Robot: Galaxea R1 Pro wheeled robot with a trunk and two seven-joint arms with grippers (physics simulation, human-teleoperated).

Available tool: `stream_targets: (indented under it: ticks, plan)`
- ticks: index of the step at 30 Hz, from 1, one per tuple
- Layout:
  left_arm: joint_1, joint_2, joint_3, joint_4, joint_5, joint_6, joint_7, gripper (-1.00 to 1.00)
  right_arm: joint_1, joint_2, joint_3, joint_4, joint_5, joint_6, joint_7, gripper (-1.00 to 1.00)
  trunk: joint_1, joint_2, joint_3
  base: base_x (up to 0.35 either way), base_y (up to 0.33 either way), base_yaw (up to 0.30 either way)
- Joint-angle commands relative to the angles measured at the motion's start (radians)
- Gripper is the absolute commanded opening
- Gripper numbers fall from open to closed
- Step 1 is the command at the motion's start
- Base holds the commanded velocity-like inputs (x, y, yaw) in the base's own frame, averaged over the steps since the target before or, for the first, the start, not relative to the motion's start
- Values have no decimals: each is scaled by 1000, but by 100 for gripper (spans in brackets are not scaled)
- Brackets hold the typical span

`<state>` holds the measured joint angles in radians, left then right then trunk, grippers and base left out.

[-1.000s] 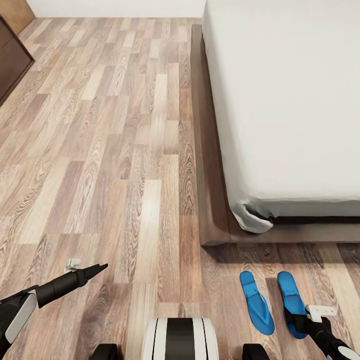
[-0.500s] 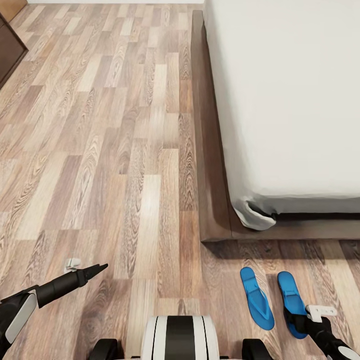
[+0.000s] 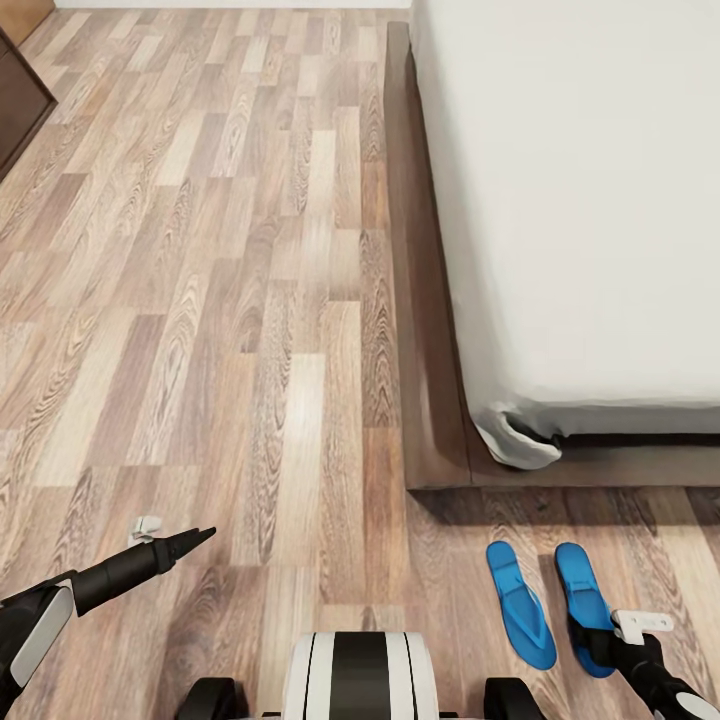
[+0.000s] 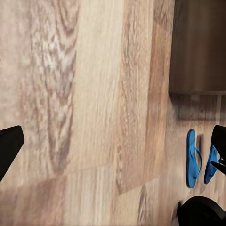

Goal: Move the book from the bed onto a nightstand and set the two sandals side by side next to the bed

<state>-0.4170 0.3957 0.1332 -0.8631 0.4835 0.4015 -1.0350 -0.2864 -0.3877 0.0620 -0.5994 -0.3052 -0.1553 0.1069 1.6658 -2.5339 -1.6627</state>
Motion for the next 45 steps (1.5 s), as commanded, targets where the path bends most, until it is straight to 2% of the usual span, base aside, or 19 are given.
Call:
stream_targets:
  ticks: [1,14,21,27,36,45]
  plan:
    - [0,0,0,1,6,10,-2,100,0,-1,5,1,-11,-4,2,-100,0,0,0,3,116,0]
    - [0,0,1,1,6,10,0,100,0,-1,5,1,-12,-4,2,-100,0,0,0,0,37,0]
    - [0,0,2,1,6,10,0,100,0,-1,5,0,-11,-5,2,-100,3,-2,-28,0,0,0]
    - [0,0,0,1,6,10,0,100,0,-1,5,-2,-11,-5,2,-100,3,-2,-28,0,0,0]
    - [0,0,0,1,6,10,0,100,0,-2,4,-9,-11,-97,-1,-100,3,-2,-28,0,0,0]
    - [0,-1,0,1,6,10,1,100,0,-2,4,-7,-11,-108,-1,-100,3,-2,-28,0,0,0]
